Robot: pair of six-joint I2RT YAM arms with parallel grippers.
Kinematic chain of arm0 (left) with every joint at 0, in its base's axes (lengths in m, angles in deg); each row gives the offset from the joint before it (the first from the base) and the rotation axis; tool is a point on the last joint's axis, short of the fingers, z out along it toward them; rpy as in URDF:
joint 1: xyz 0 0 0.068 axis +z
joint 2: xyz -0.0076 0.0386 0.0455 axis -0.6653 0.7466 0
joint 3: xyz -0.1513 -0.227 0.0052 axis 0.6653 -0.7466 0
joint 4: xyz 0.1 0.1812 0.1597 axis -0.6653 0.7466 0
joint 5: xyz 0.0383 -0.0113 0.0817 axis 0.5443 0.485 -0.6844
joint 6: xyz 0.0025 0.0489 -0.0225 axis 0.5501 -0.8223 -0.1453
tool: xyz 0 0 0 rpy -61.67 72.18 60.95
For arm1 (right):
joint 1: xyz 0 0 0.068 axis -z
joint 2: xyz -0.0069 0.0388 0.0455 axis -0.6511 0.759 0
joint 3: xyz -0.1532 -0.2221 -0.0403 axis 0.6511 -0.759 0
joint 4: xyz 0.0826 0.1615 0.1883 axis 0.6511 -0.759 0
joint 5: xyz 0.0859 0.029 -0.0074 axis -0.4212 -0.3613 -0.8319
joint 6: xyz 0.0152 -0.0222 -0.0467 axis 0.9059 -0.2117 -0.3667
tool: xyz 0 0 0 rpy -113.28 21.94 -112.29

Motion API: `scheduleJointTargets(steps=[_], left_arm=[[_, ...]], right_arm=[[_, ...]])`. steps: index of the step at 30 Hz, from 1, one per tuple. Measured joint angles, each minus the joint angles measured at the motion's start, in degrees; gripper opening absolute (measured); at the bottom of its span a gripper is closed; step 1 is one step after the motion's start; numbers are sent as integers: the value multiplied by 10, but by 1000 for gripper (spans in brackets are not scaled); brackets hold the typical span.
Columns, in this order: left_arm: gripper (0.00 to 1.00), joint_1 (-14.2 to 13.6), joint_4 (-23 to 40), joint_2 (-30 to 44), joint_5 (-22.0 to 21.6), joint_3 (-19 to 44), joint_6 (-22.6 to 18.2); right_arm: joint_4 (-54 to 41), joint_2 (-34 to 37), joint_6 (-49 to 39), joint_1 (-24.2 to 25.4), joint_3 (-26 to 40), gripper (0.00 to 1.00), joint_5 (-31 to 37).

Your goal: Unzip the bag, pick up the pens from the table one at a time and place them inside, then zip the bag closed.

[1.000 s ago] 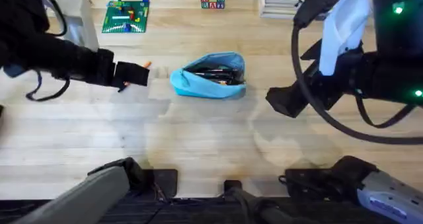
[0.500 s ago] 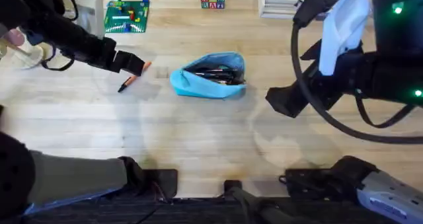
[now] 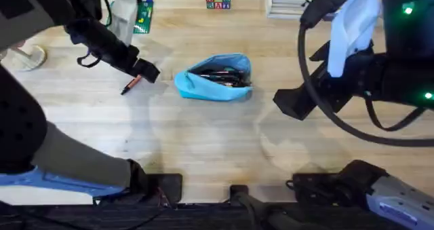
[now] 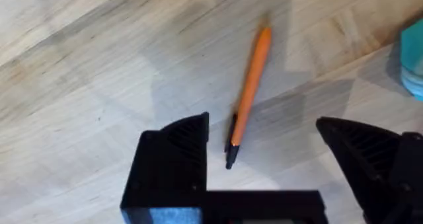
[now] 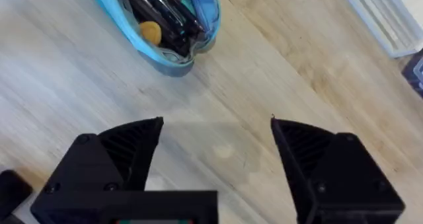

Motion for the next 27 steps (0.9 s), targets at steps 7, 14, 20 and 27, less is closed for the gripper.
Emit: scheduleJointTargets(steps=[7, 14, 20, 27], left_arm=[[963, -12, -15, 40, -21, 0, -8], [865, -17, -26, 53, -35, 1, -10], [761, -17, -30, 55, -40, 3, -10], [308, -17, -32, 57, -42, 6, -12]], right_arm=[[0, 0, 0, 0, 0, 997, 0], [0, 0, 0, 0, 0, 996, 0], [0, 0, 0, 0, 0, 998, 0], [0, 0, 0, 0, 0, 996, 0]])
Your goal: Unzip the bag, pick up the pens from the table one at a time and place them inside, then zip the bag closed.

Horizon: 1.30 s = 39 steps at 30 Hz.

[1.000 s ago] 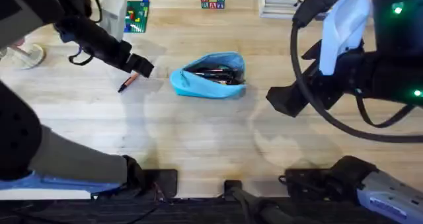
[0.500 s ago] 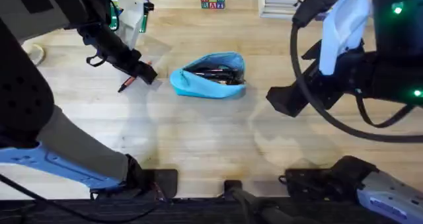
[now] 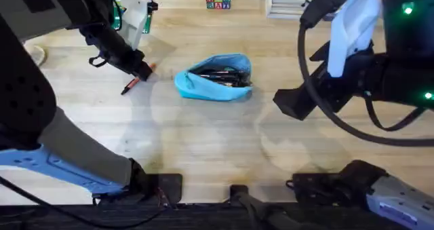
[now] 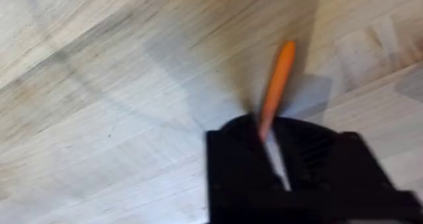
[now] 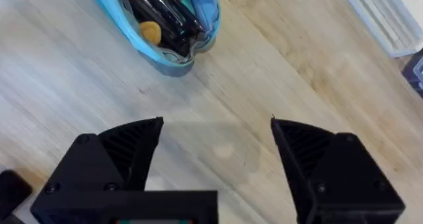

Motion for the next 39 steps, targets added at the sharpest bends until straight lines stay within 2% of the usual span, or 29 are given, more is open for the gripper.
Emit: scheduleJointTargets(steps=[1, 2, 3, 11, 16, 26, 27, 31, 37, 38, 39], left_arm=[[164, 0, -1, 0, -2, 0, 0], [75, 0, -2, 0, -3, 0, -2], [55, 0, -2, 0, -5, 1, -2], [42, 0, -2, 0, -3, 2, 0], [43, 0, 13, 4, 7, 15, 20], [43, -1, 110, 16, 46, 159, 43], [43, -1, 139, 16, 63, 188, 49], [43, -4, 151, 8, 81, 207, 52], [43, -35, 159, -57, 87, 207, 55], [43, -65, 167, -104, 89, 207, 55], [43, -78, 170, -121, 90, 208, 55]], right_arm=[[0, 0, 0, 0, 0, 996, 0], [0, 0, 0, 0, 0, 997, 0], [0, 0, 0, 0, 0, 996, 0], [0, 0, 0, 0, 0, 996, 0], [0, -1, 0, 0, 0, 996, 0], [0, -78, 0, 0, 0, 997, 0], [0, -99, 0, 0, 0, 996, 0], [0, -121, 0, 0, 0, 996, 0], [-2, -125, 0, 0, 0, 997, 0], [-2, -125, 0, 0, 0, 997, 0], [-3, -125, 0, 0, 0, 996, 0]])
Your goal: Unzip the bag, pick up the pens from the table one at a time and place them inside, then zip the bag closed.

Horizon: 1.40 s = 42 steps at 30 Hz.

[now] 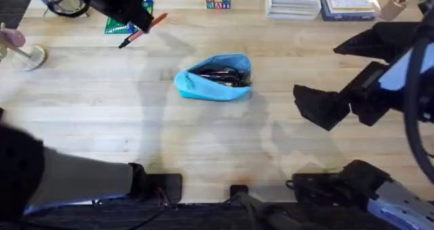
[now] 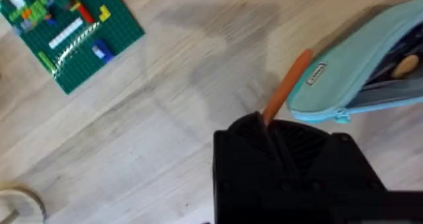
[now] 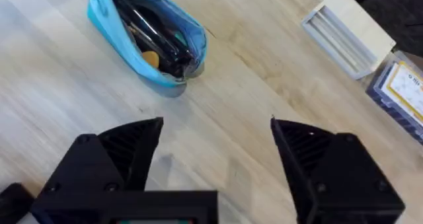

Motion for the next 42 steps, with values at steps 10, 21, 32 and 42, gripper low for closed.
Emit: scheduleJointTargets(steps=[10, 21, 32, 42], left_arm=[[42, -192, 9, -54, 30, 4, 2], [43, -288, 15, -43, 43, 4, 10], [43, -291, 15, 64, 70, 4, 11], [43, -291, 25, 115, 57, 4, 11]], right_arm=[[-40, 0, 0, 0, 0, 996, 0], [-40, 0, 0, 0, 0, 996, 0], [-40, 0, 0, 0, 0, 996, 0], [-40, 0, 0, 0, 0, 997, 0]])
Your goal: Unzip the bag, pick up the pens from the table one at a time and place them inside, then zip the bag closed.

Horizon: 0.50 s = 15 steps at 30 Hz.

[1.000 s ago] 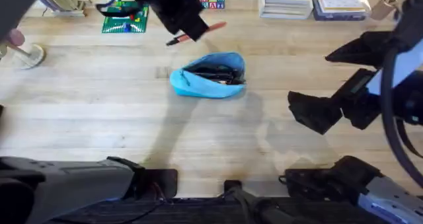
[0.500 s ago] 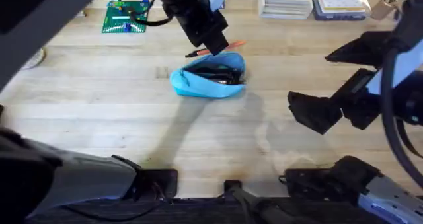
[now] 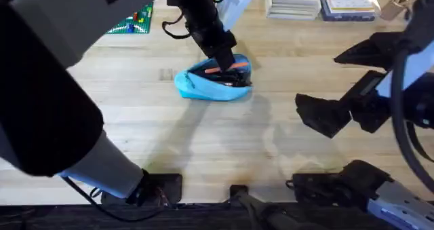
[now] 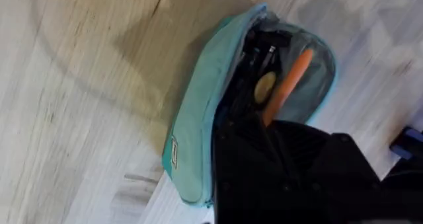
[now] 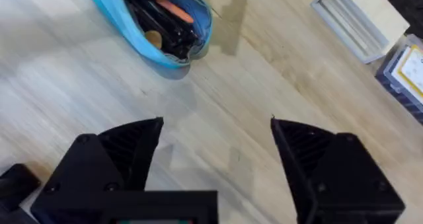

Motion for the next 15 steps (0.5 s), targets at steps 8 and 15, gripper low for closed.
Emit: scheduleJointTargets(steps=[8, 15], left_arm=[[43, 0, -1, 29, -26, 0, 0], [83, 0, 5, 31, -45, 0, 0]], right_arm=[[0, 0, 0, 0, 0, 997, 0], [0, 0, 0, 0, 0, 996, 0]])
